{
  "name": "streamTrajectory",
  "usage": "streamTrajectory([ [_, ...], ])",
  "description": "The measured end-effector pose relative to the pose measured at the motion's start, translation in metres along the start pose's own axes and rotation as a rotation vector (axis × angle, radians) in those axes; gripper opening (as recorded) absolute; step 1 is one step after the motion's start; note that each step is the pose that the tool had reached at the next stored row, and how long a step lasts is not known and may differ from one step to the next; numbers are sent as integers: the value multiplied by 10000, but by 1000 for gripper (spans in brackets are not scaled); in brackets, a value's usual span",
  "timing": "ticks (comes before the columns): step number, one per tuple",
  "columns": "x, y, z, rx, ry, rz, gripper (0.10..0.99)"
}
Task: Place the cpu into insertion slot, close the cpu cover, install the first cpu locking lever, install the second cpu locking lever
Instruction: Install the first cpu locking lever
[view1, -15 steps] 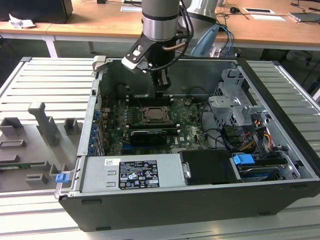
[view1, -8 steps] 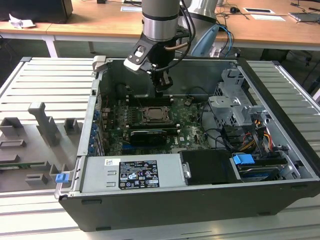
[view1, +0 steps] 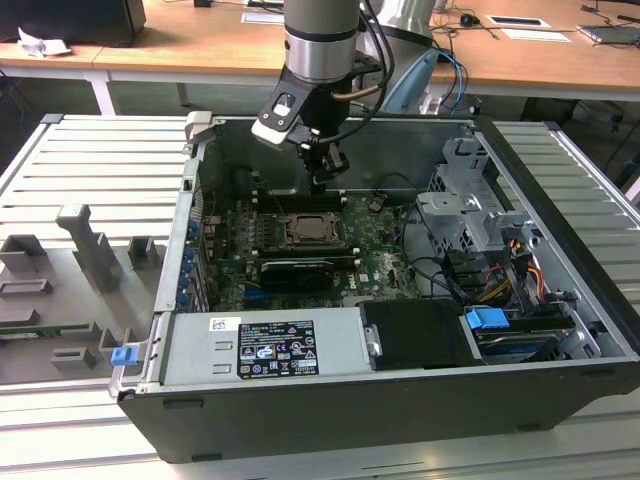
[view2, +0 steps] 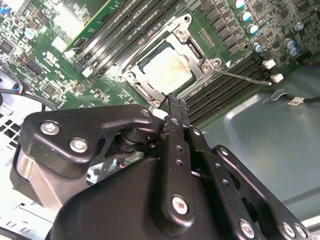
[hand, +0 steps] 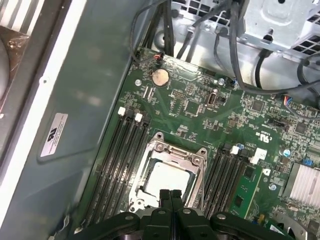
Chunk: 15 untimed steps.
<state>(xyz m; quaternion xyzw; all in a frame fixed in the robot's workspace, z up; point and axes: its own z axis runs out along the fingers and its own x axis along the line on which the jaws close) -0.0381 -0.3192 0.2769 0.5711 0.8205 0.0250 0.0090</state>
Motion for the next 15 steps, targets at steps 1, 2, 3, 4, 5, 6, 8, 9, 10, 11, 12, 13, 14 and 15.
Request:
streamTrajectory([
  [1, 0, 0, 0, 1, 3, -59, 106],
  [2, 0, 0, 0, 1, 5, -113, 106],
  [3, 0, 0, 0, 2, 8, -165, 106],
  [4, 0, 0, 0, 3, 11, -225, 106],
  [5, 0, 0, 0, 4, 15, -303, 106],
  [6, 0, 0, 0, 5, 17, -355, 106],
  [8, 0, 0, 0, 7, 26, -506, 106],
  [9, 0, 0, 0, 8, 29, -566, 106],
  [10, 0, 0, 0, 9, 33, -647, 106],
  [11, 0, 0, 0, 10, 36, -703, 106],
  [12, 0, 0, 0, 10, 41, -806, 106],
  [13, 0, 0, 0, 12, 46, -919, 106],
  [14, 0, 0, 0, 14, 52, -1014, 106],
  [15, 0, 0, 0, 15, 55, -1083, 106],
])
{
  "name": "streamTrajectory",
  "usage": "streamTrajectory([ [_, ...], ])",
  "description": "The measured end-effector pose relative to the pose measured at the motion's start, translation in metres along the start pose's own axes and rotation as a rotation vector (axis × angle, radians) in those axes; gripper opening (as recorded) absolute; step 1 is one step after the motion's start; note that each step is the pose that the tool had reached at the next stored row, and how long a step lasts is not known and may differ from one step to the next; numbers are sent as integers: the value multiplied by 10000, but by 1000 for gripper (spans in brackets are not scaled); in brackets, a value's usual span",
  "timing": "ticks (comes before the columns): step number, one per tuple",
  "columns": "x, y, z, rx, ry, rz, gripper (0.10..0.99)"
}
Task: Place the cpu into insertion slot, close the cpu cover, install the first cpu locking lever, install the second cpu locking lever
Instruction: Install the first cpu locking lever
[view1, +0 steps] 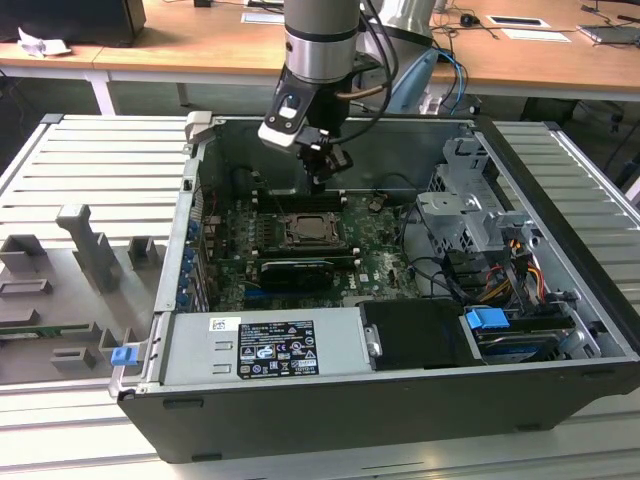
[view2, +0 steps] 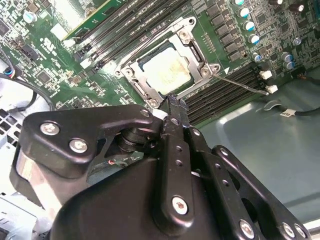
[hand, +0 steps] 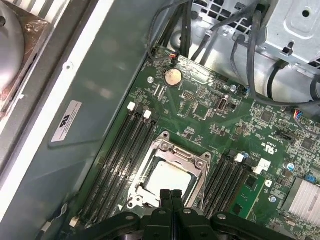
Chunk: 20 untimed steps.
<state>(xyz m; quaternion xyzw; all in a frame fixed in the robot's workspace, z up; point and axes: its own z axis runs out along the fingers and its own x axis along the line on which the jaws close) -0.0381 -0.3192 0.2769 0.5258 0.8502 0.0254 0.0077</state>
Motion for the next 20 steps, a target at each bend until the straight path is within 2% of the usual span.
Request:
streamTrajectory([
  [20, 0, 0, 0, 29, 113, -2196, 106],
])
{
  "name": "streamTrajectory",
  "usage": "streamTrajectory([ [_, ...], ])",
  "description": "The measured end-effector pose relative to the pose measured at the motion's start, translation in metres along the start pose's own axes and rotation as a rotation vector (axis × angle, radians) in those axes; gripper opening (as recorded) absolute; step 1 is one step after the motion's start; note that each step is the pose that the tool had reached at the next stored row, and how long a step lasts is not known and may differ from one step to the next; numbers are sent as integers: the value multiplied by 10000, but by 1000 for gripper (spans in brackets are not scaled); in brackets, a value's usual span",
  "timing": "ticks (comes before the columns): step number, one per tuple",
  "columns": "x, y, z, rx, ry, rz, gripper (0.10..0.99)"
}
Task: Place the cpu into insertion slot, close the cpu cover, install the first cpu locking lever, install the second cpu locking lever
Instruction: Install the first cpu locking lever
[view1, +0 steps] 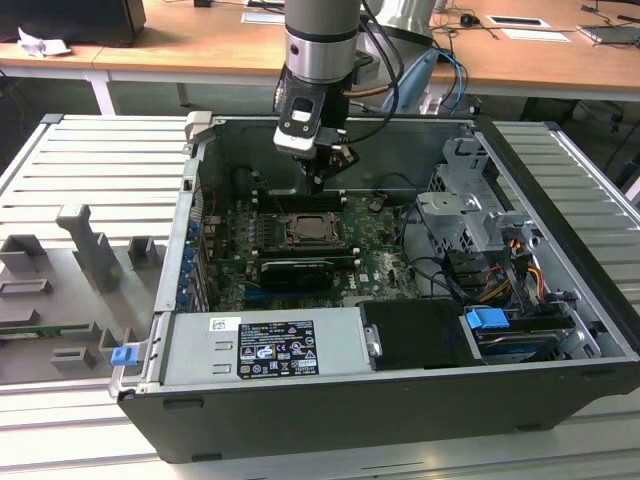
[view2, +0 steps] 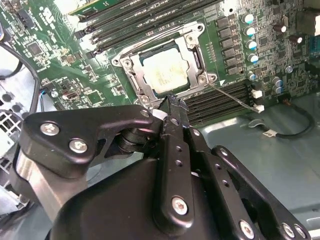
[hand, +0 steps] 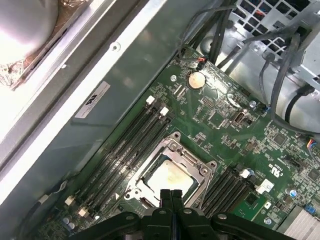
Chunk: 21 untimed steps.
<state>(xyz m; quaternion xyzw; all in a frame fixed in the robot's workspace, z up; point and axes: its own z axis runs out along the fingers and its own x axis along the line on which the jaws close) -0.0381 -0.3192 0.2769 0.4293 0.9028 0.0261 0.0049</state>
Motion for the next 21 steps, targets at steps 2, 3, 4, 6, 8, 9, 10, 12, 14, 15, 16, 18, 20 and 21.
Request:
streamTrajectory([
  [2, 0, 0, 0, 3, 8, -152, 106],
  [3, 0, 0, 0, 3, 13, -245, 106],
  [4, 0, 0, 0, 4, 16, -310, 106],
  [6, 0, 0, 0, 7, 25, -470, 106],
  [8, 0, 0, 0, 9, 36, -690, 106],
  [9, 0, 0, 0, 10, 39, -757, 106],
  [10, 0, 0, 0, 13, 48, -922, 106],
  [12, 0, 0, 0, 15, 57, -1107, 106],
  [14, 0, 0, 0, 18, 65, -1253, 106],
  [15, 0, 0, 0, 18, 68, -1324, 106],
  [16, 0, 0, 0, 20, 74, -1451, 106],
  [18, 0, 0, 0, 24, 86, -1668, 106],
  [20, 0, 0, 0, 25, 95, -1838, 106],
  [21, 0, 0, 0, 27, 103, -2007, 106],
])
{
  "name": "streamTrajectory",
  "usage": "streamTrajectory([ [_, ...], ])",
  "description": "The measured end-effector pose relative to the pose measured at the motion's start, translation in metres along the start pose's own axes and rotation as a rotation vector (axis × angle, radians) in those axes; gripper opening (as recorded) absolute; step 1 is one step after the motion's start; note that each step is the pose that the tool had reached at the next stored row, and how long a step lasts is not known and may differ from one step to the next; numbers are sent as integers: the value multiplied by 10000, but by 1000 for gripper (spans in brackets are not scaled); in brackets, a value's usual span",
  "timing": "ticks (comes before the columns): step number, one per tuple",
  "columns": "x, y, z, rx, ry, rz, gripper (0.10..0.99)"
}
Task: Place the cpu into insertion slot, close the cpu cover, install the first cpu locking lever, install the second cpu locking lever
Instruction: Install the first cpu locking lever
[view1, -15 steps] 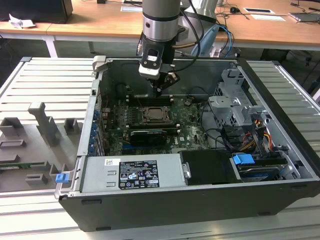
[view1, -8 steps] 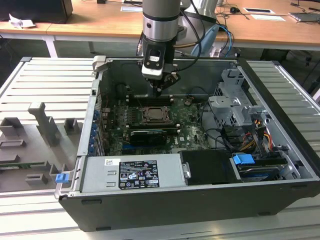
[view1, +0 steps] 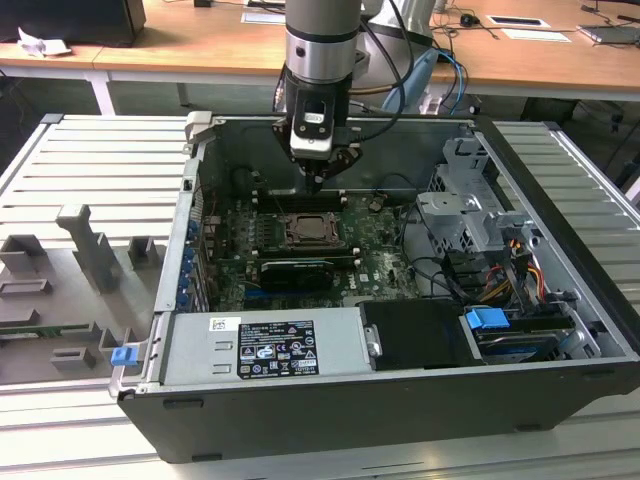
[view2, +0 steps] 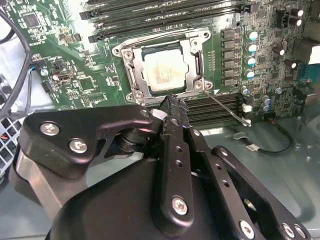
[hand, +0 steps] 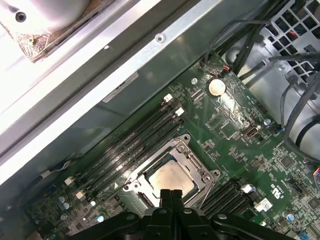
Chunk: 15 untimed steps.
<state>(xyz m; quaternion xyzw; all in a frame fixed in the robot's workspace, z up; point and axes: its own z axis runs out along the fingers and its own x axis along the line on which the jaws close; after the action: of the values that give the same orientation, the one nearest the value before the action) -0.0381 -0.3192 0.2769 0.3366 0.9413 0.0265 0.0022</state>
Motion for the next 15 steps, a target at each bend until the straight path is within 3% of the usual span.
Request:
streamTrajectory([
  [15, 0, 0, 0, 22, 81, -1575, 106],
])
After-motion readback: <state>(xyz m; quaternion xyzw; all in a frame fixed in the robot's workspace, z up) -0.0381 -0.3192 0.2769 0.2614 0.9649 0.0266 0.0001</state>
